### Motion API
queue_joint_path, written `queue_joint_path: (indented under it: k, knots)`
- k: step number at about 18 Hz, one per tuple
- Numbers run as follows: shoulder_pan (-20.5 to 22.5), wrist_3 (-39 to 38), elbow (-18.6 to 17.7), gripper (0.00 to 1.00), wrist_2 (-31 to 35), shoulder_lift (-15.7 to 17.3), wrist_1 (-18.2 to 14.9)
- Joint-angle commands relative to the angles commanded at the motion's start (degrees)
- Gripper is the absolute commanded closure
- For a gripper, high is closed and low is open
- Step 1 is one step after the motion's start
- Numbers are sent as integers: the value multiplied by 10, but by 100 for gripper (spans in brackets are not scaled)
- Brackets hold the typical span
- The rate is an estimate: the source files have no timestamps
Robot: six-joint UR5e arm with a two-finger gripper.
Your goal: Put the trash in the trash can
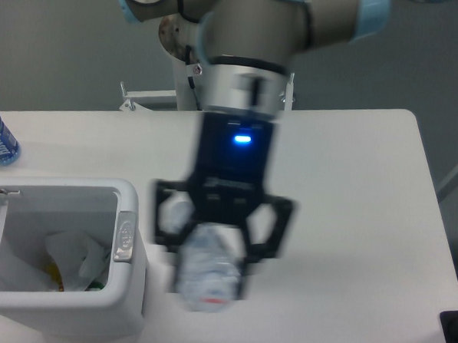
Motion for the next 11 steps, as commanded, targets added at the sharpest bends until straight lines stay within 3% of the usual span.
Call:
queue_joint_path:
  k: [5,6,8,11]
  knots:
    - [-58,3,-10,44,0,-18,-1]
    - [-61,4,-16,39,0,-18,0]
    - [-65,10,-22,0,0,-15,0]
    - [-66,4,-33,0,0,-6,-1]
